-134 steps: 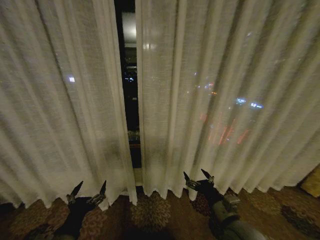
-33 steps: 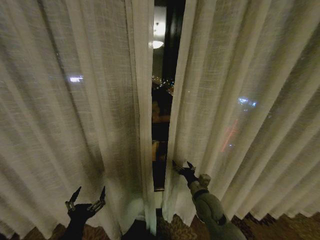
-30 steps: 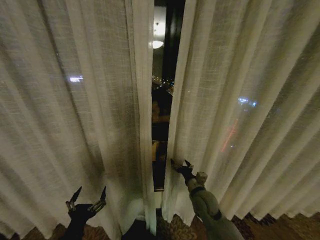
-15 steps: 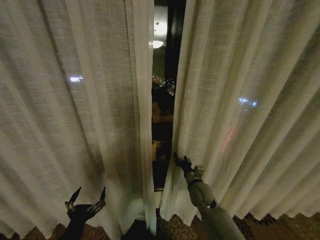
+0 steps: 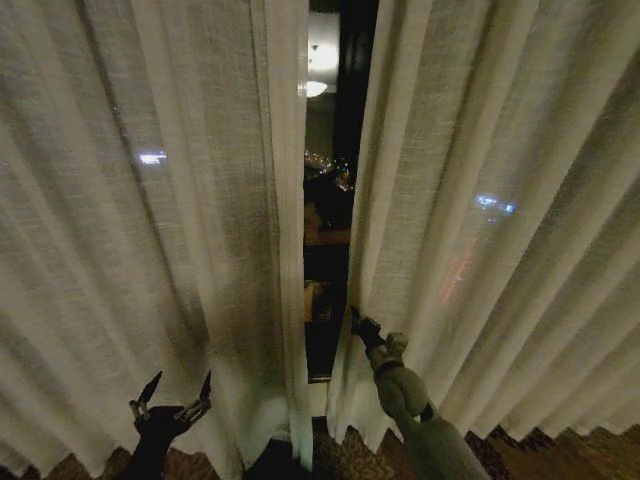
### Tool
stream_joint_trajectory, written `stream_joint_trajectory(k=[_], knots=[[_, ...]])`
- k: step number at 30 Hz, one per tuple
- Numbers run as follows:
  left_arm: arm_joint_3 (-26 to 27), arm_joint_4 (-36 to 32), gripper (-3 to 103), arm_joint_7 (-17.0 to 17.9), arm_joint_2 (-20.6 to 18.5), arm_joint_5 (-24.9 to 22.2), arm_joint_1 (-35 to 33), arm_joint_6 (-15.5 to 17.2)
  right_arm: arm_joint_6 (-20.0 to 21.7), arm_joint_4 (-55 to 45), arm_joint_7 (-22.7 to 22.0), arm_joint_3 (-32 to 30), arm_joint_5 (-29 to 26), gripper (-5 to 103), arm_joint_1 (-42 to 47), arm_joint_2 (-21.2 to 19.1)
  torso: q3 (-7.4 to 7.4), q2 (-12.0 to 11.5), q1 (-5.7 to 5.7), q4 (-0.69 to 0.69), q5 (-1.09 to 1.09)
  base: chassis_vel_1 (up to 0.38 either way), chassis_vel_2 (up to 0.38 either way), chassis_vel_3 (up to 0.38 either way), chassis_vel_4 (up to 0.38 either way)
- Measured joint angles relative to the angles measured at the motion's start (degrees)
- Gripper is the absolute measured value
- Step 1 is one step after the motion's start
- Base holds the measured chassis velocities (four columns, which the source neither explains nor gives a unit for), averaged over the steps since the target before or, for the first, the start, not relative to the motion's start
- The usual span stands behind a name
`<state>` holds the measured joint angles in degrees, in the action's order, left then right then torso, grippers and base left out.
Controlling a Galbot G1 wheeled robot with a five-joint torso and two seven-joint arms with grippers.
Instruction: Open the curtains by pulling them apart, changing their state from closed to fully open.
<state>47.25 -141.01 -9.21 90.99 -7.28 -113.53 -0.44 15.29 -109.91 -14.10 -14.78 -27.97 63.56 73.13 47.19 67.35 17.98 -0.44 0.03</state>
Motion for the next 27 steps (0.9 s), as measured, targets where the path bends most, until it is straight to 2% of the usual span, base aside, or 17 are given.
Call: stream_joint_trajectory(k=[18, 27], knots=[[-1.2, 0.2, 100, -0.5, 0.1, 0.0, 0.5, 0.1, 1.1, -1.0, 1.7, -1.9, 0.7, 0, 0.4, 0.5, 0.0, 0.0, 0.0, 0.0, -0.01, -0.025, -0.021, 0.02, 0.021], [-2.2, 1.4, 100, -1.2, 0.2, 0.7, 1.3, 0.3, 0.9, 0.0, 1.9, -2.1, 0.7, 0, 0.7, 0.8, 0.0, 0.0, 0.0, 0.0, 0.01, -0.199, -0.198, 0.21, 0.191]])
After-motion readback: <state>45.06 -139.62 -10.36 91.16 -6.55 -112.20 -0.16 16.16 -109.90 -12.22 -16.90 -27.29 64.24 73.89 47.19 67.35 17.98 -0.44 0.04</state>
